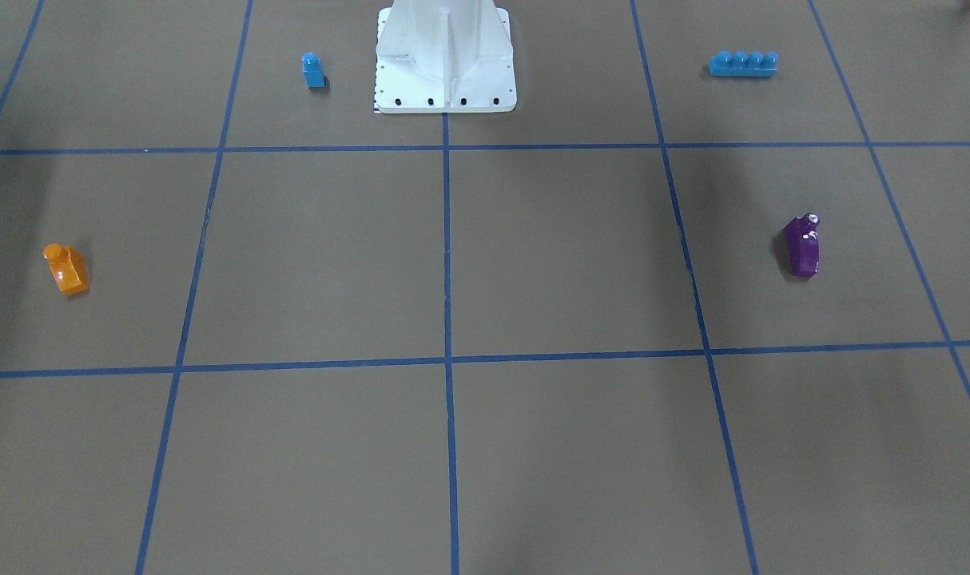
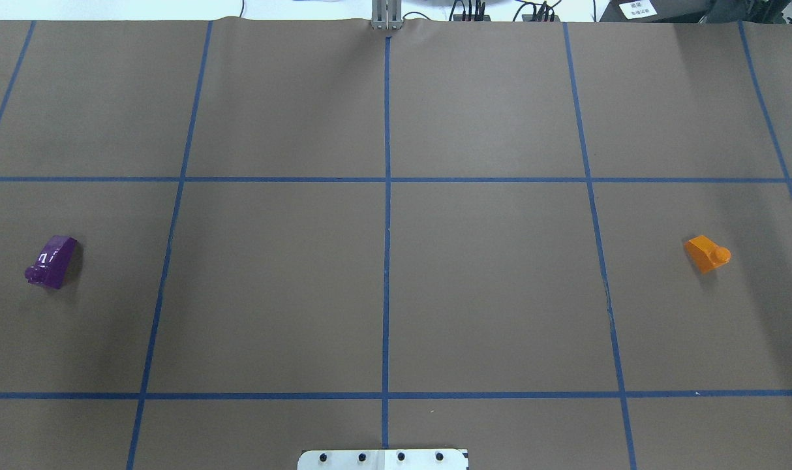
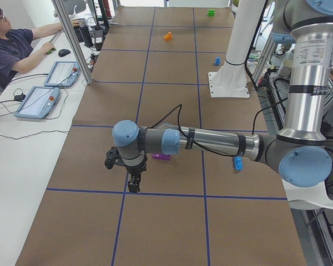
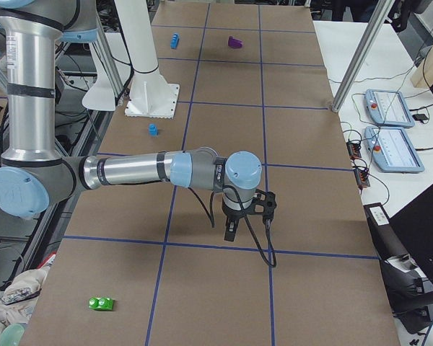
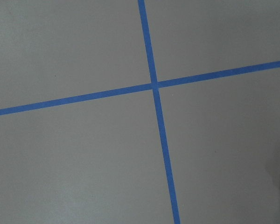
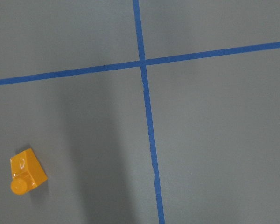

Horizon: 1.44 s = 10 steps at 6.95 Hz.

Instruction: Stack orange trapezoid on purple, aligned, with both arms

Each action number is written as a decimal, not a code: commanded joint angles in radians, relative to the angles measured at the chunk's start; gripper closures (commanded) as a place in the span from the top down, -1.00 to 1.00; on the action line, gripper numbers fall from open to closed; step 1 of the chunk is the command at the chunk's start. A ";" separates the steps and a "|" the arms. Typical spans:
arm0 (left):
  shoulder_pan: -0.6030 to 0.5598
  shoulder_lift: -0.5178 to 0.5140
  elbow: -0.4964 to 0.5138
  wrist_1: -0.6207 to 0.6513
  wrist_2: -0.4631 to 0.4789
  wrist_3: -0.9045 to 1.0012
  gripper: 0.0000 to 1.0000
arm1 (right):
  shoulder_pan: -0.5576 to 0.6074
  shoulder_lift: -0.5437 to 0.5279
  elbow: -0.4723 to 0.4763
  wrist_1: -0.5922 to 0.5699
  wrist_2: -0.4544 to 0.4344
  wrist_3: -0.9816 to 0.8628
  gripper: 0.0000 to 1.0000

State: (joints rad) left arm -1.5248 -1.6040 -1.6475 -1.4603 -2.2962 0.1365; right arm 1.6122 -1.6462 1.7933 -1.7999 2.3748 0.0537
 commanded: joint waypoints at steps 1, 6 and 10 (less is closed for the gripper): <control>0.000 -0.002 -0.006 0.000 0.000 0.000 1.00 | 0.000 0.002 0.001 0.000 0.000 0.000 1.00; 0.088 -0.028 -0.098 -0.079 -0.008 -0.117 1.00 | 0.000 0.011 0.011 0.007 0.007 0.009 1.00; 0.344 0.017 -0.075 -0.370 -0.018 -0.619 1.00 | -0.001 0.011 0.008 0.051 0.007 0.018 1.00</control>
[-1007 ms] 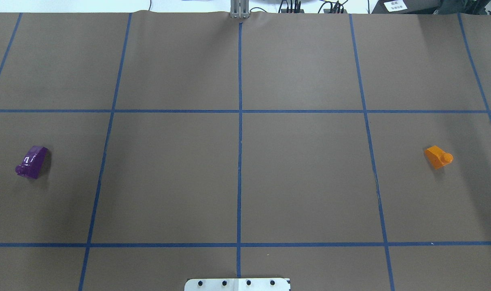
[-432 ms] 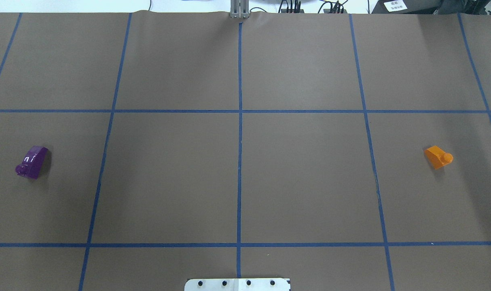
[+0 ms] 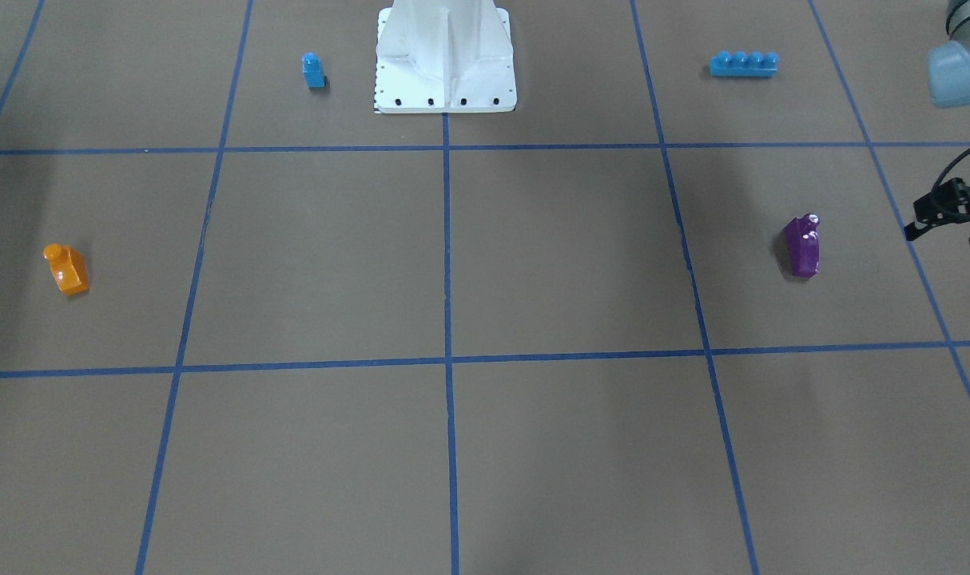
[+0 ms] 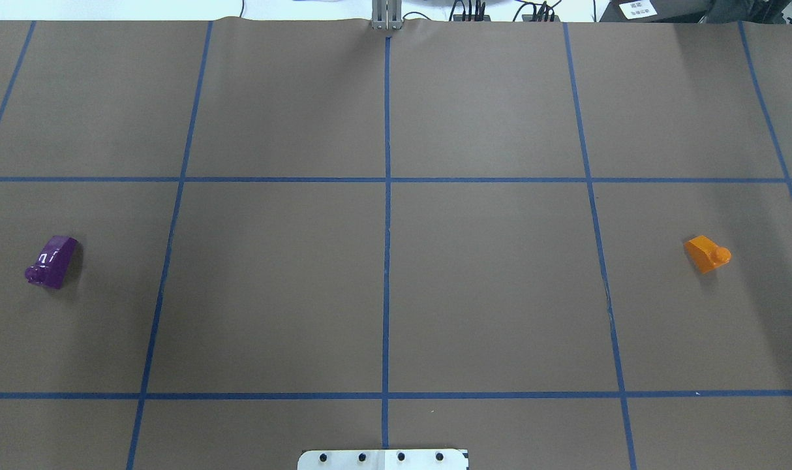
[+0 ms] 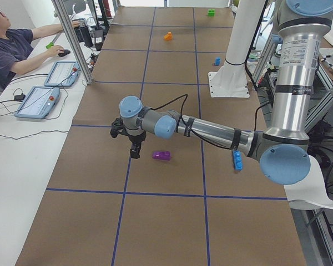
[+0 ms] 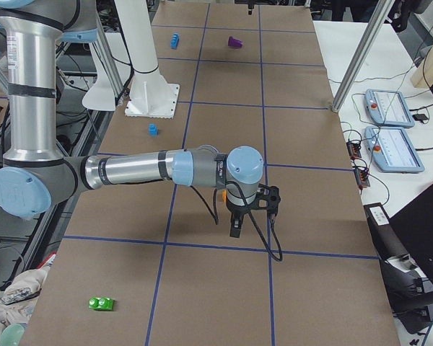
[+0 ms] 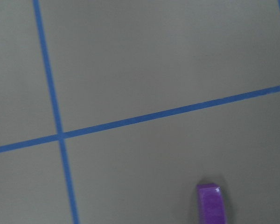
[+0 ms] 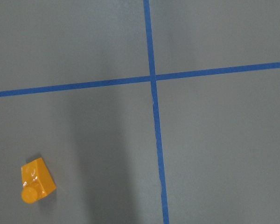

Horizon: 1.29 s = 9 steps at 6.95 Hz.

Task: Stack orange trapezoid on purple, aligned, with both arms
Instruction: 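Lower the left gripper onto the purple trapezoid block and grasp it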

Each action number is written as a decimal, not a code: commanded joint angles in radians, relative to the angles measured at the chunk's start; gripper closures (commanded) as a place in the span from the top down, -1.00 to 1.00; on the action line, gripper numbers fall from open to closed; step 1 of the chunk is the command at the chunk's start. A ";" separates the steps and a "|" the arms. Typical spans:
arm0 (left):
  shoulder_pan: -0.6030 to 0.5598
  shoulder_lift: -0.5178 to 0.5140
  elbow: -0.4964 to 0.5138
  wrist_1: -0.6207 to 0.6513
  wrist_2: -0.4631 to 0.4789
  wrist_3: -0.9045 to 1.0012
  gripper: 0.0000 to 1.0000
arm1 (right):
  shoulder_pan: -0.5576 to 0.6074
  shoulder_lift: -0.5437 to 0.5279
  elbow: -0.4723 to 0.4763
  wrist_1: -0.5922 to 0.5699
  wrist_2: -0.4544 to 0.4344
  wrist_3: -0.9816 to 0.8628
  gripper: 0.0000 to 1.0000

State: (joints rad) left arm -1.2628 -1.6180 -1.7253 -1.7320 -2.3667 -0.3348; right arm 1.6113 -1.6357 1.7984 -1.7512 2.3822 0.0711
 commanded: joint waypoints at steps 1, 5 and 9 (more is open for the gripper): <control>0.164 0.109 0.006 -0.248 0.132 -0.262 1.00 | -0.001 0.000 0.002 0.003 0.000 0.001 1.00; 0.337 0.171 0.012 -0.393 0.223 -0.447 1.00 | -0.001 0.000 0.002 0.003 0.002 0.000 1.00; 0.391 0.170 0.029 -0.388 0.227 -0.446 0.04 | -0.001 0.000 0.001 0.003 0.003 0.000 1.00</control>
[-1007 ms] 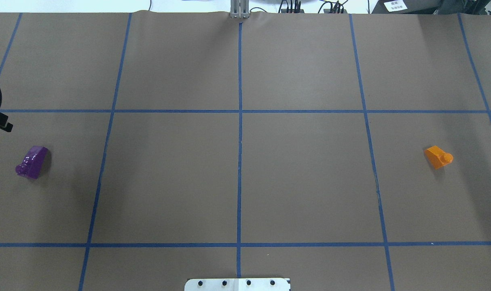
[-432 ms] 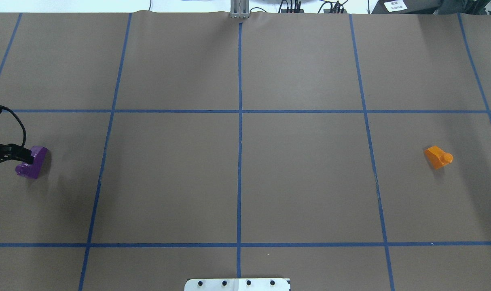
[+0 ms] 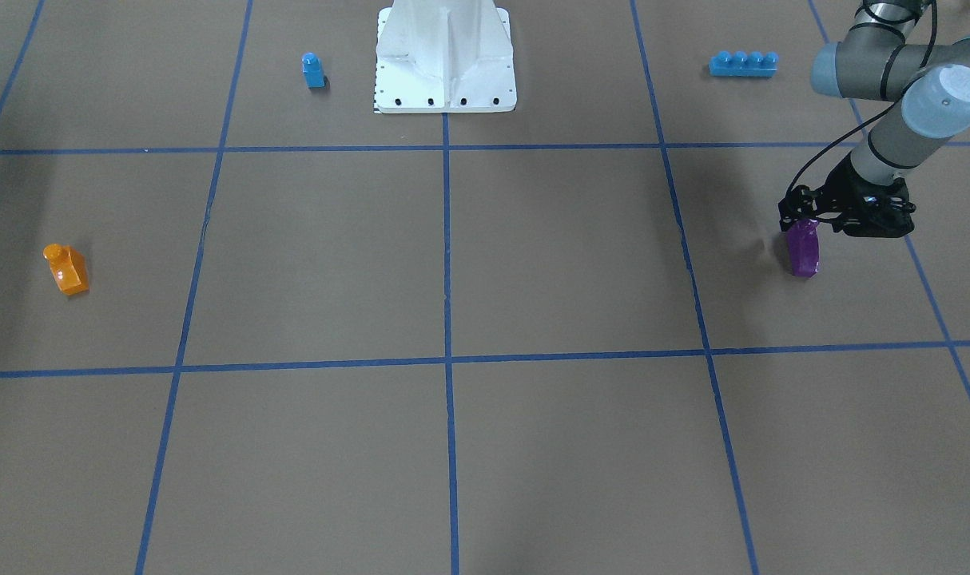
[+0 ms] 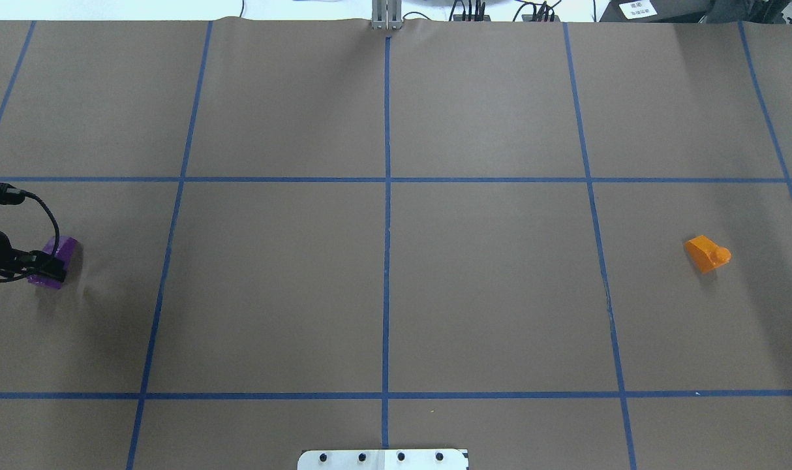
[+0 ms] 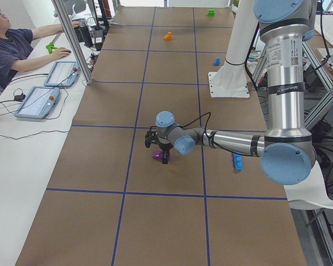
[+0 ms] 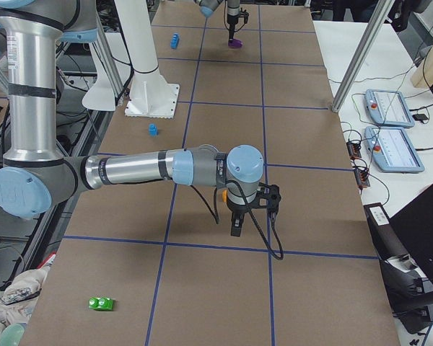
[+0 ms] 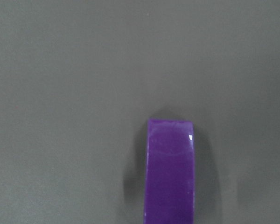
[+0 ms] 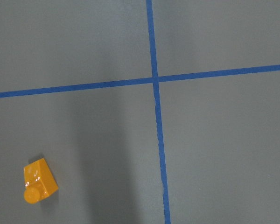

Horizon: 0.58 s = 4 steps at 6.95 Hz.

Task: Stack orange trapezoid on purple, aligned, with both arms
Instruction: 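Lower the left gripper onto the purple trapezoid block and grasp it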

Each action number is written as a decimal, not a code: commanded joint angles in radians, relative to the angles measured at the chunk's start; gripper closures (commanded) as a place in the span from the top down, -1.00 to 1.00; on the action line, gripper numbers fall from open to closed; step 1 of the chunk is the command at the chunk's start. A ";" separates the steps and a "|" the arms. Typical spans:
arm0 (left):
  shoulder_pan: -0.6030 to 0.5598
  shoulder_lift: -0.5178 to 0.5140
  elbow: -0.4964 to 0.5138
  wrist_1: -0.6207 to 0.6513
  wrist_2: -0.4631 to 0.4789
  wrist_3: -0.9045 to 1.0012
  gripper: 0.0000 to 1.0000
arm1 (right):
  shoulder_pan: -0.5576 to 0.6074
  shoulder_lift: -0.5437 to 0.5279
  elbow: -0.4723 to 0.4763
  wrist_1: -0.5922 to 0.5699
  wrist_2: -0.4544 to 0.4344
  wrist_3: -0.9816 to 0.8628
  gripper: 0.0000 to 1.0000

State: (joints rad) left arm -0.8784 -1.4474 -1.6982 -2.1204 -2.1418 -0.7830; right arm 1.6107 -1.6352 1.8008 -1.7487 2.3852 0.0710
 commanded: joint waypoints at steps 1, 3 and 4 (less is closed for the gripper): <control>0.007 0.001 -0.001 0.000 0.002 -0.001 -0.88 | 0.000 0.000 0.000 0.000 0.000 0.000 1.00; 0.000 -0.002 -0.017 0.004 -0.003 -0.004 -1.00 | 0.000 0.000 0.002 0.000 0.000 0.001 1.00; -0.002 0.001 -0.070 0.007 -0.021 -0.001 -1.00 | 0.000 0.003 0.003 0.000 -0.001 0.001 1.00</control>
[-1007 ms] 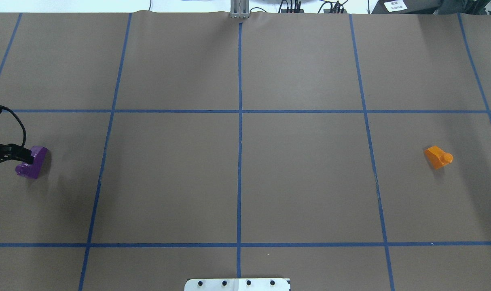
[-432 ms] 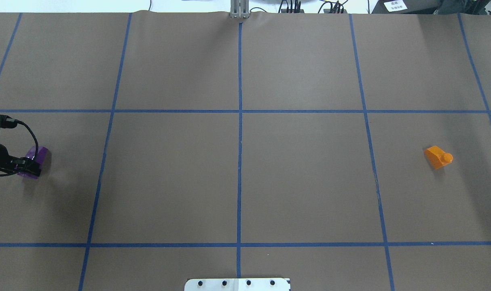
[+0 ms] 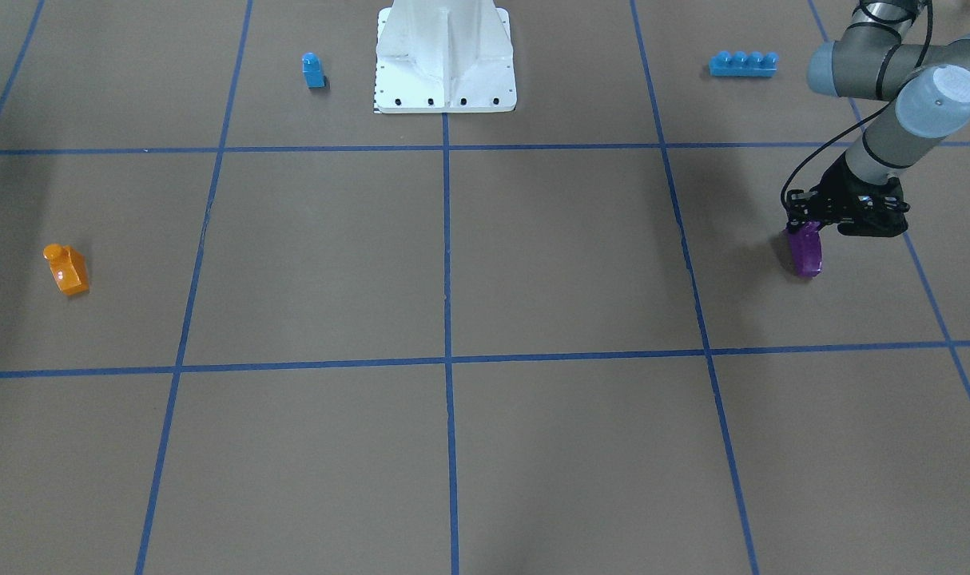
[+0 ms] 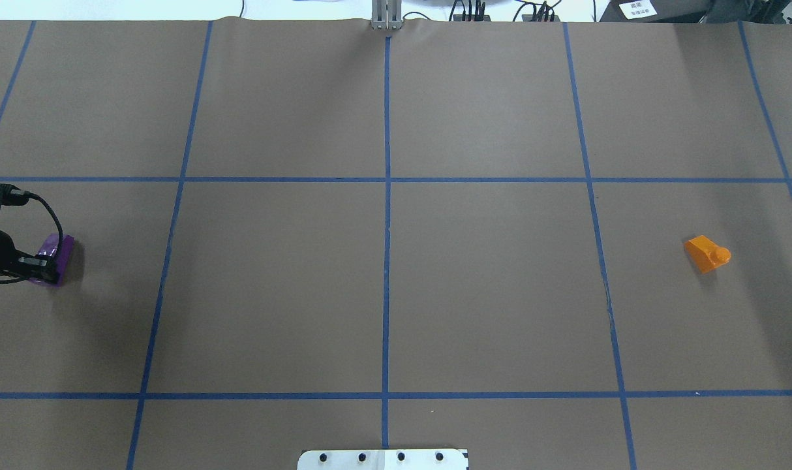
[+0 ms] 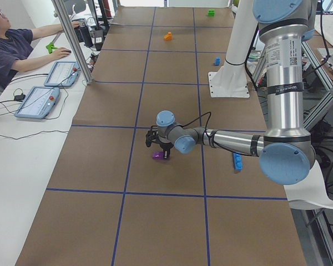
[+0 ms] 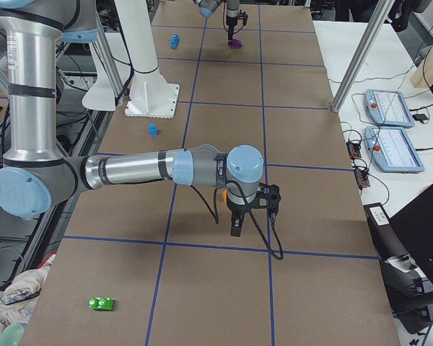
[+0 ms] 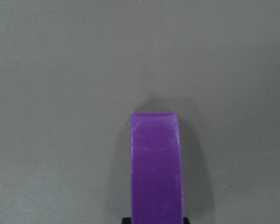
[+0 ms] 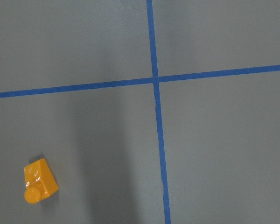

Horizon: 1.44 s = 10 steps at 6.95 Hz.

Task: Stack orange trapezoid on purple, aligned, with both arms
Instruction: 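Carry the purple block with the left gripper to the table center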

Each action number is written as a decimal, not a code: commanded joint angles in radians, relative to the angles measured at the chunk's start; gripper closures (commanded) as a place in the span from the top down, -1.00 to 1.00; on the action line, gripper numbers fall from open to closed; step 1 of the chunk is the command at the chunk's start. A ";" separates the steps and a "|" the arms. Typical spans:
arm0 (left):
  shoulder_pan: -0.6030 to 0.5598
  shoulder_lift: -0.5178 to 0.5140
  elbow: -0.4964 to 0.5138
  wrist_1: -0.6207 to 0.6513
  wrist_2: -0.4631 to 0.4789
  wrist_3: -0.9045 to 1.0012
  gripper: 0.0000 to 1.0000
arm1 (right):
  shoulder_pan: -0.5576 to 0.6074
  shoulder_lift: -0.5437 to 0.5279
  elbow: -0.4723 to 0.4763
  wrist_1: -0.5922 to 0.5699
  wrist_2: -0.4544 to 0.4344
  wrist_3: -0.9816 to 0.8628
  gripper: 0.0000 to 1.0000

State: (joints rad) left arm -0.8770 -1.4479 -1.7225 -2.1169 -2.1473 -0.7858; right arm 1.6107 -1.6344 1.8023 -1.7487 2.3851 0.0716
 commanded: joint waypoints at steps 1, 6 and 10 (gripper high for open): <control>-0.028 -0.009 -0.118 0.053 -0.035 0.005 -1.00 | -0.005 0.014 0.003 0.003 -0.001 0.001 1.00; 0.073 -0.672 -0.114 0.604 0.050 0.014 -1.00 | -0.014 0.057 -0.015 0.012 0.031 0.002 1.00; 0.249 -1.048 0.311 0.583 0.208 0.002 -1.00 | -0.038 0.067 -0.012 0.012 0.048 0.046 1.00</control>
State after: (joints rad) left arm -0.6701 -2.4182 -1.5200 -1.5233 -1.9688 -0.7857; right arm 1.5766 -1.5686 1.7870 -1.7375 2.4219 0.0919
